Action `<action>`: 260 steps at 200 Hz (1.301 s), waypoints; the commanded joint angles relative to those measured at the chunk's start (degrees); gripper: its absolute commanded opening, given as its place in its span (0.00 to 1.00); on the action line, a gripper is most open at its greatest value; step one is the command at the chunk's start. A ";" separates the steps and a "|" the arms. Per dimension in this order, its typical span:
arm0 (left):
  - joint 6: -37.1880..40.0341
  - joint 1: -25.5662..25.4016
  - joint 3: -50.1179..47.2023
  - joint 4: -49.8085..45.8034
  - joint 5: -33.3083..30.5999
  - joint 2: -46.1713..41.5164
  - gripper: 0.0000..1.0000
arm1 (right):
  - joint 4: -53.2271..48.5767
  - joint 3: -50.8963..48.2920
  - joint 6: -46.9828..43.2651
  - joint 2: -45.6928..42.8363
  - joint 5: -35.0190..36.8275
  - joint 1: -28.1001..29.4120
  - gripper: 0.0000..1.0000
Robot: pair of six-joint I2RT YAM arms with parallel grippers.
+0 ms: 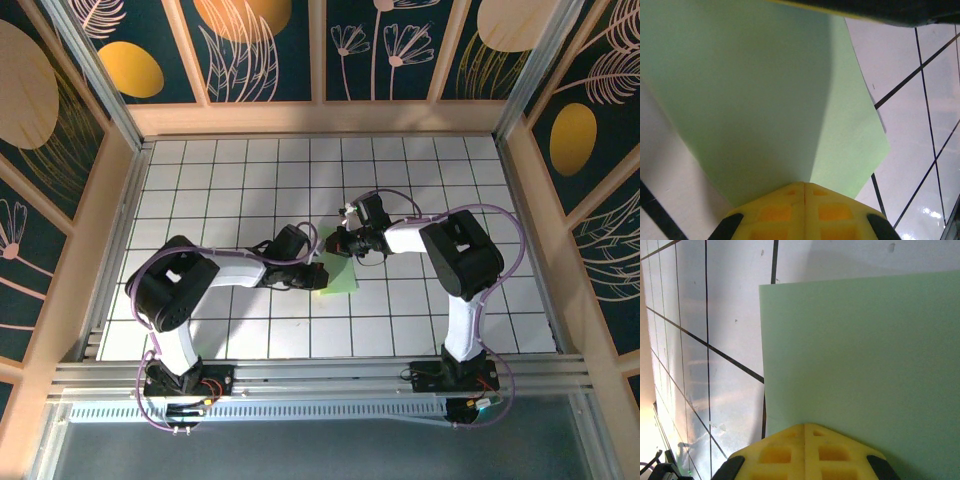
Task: Fold a paper plane with a square sheet of paper (fold left side to right side)
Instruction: First fold the square sheet of paper in half at the center of the table, then hold the square sheet of paper at the center of the table.
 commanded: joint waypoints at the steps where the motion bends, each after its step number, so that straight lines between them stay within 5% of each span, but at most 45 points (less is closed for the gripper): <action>1: 0.00 -0.43 -4.00 -1.85 1.41 -1.26 0.00 | -6.40 -0.52 -1.97 2.32 4.55 0.06 0.00; 70: -1.05 -0.98 -13.30 -0.33 4.45 -7.26 0.00 | -6.38 -0.66 -1.92 2.32 4.55 0.14 0.00; 158: -4.23 3.03 -8.22 -1.81 3.67 -13.89 0.00 | -6.52 -0.83 -1.86 1.74 4.64 0.41 0.00; 260: -0.43 5.63 3.20 -2.93 3.10 0.13 0.00 | -5.06 -0.86 -0.63 1.15 3.77 0.59 0.00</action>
